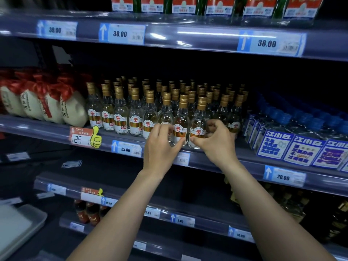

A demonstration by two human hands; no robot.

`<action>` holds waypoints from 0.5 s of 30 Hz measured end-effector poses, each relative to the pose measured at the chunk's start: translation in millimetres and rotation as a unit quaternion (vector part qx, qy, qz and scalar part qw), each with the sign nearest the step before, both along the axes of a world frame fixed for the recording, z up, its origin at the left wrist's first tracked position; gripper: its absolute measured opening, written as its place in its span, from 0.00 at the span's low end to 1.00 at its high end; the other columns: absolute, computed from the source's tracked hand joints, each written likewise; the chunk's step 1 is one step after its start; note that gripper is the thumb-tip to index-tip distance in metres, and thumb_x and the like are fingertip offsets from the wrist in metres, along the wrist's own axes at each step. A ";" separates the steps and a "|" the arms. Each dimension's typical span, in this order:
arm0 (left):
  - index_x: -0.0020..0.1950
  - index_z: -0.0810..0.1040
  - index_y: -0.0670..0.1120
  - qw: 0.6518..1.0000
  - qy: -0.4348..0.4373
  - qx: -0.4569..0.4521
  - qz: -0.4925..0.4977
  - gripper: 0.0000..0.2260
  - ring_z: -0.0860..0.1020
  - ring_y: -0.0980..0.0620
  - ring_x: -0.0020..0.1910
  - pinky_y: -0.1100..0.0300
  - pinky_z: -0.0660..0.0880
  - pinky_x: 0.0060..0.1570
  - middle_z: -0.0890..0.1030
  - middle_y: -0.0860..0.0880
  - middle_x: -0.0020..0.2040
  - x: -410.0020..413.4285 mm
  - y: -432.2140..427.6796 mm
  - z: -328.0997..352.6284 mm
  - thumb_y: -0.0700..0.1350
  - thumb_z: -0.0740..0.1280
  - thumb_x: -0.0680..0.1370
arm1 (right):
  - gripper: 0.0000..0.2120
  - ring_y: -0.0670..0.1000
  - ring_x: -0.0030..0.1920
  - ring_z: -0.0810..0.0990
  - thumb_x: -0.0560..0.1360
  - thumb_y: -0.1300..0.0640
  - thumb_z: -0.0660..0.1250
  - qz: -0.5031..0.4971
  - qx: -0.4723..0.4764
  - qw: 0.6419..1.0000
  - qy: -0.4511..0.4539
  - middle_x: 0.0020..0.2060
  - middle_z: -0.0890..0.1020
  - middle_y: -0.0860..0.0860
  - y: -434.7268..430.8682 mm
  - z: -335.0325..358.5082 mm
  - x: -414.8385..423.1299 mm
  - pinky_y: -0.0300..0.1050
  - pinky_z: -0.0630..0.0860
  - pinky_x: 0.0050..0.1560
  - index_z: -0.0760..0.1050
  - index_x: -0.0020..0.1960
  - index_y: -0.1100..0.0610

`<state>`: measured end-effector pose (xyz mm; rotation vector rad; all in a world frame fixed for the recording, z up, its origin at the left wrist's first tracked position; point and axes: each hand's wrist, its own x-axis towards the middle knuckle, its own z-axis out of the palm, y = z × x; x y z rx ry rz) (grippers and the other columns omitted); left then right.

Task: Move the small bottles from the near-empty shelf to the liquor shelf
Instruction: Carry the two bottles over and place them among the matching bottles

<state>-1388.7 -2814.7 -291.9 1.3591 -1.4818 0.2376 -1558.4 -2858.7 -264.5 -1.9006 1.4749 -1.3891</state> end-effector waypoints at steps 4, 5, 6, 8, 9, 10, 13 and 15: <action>0.49 0.78 0.44 0.999 -0.021 -0.011 0.028 0.17 0.75 0.48 0.45 0.50 0.75 0.46 0.76 0.49 0.46 10.3 2.3 -10.8 0.53 0.78 0.71 | 0.35 0.39 0.45 0.82 0.63 0.48 0.85 -0.008 -0.002 1.000 0.002 0.46 0.80 0.38 1.5 1.0 0.8 0.35 0.78 0.43 0.74 0.65 0.51; 0.49 0.78 0.44 0.999 -0.022 -0.009 0.032 0.17 0.75 0.48 0.46 0.49 0.74 0.47 0.77 0.49 0.46 12.1 3.3 -13.1 0.54 0.77 0.72 | 0.35 0.39 0.44 0.82 0.63 0.48 0.85 -0.012 -0.001 1.000 0.003 0.45 0.80 0.38 2.2 1.6 1.2 0.34 0.77 0.42 0.74 0.65 0.51; 0.49 0.78 0.44 0.999 -0.020 -0.006 0.033 0.17 0.75 0.48 0.46 0.49 0.74 0.48 0.77 0.49 0.46 13.4 4.3 -14.6 0.55 0.77 0.72 | 0.35 0.39 0.44 0.82 0.63 0.48 0.85 -0.015 0.001 1.000 0.003 0.45 0.80 0.38 3.0 2.4 1.8 0.34 0.78 0.43 0.74 0.65 0.51; 0.50 0.79 0.44 1.000 -0.013 0.005 0.028 0.18 0.75 0.48 0.47 0.48 0.75 0.48 0.77 0.49 0.47 14.5 6.4 -14.6 0.56 0.77 0.72 | 0.36 0.41 0.47 0.82 0.64 0.49 0.85 -0.014 0.010 1.000 0.005 0.47 0.80 0.39 5.2 3.8 2.5 0.39 0.81 0.47 0.74 0.66 0.52; 0.50 0.79 0.44 1.000 -0.010 0.011 0.025 0.18 0.75 0.48 0.48 0.48 0.75 0.49 0.77 0.49 0.47 14.5 7.8 -13.7 0.55 0.77 0.72 | 0.36 0.42 0.48 0.83 0.64 0.49 0.85 -0.012 0.013 1.000 0.006 0.49 0.81 0.40 7.5 4.7 2.3 0.41 0.82 0.49 0.73 0.67 0.52; 0.50 0.79 0.44 1.000 -0.010 0.015 0.021 0.18 0.75 0.48 0.48 0.48 0.75 0.49 0.78 0.49 0.47 14.7 9.5 -12.3 0.55 0.77 0.72 | 0.37 0.43 0.50 0.82 0.64 0.49 0.85 -0.011 0.016 1.000 0.004 0.50 0.81 0.41 10.9 5.7 1.9 0.42 0.82 0.51 0.73 0.67 0.52; 0.51 0.79 0.44 1.000 -0.020 0.019 0.009 0.17 0.75 0.48 0.48 0.49 0.75 0.50 0.78 0.49 0.48 18.1 19.5 -11.5 0.55 0.76 0.73 | 0.38 0.44 0.54 0.81 0.64 0.49 0.85 -0.034 0.010 0.999 -0.002 0.54 0.80 0.43 28.1 6.2 -1.7 0.38 0.78 0.55 0.73 0.69 0.54; 0.50 0.79 0.45 1.000 -0.021 0.022 -0.005 0.14 0.76 0.49 0.47 0.48 0.75 0.49 0.77 0.50 0.47 21.6 31.6 -17.0 0.53 0.76 0.74 | 0.35 0.47 0.56 0.80 0.67 0.50 0.84 -0.079 -0.024 0.997 0.006 0.57 0.80 0.47 47.2 1.1 -4.5 0.41 0.77 0.58 0.74 0.69 0.56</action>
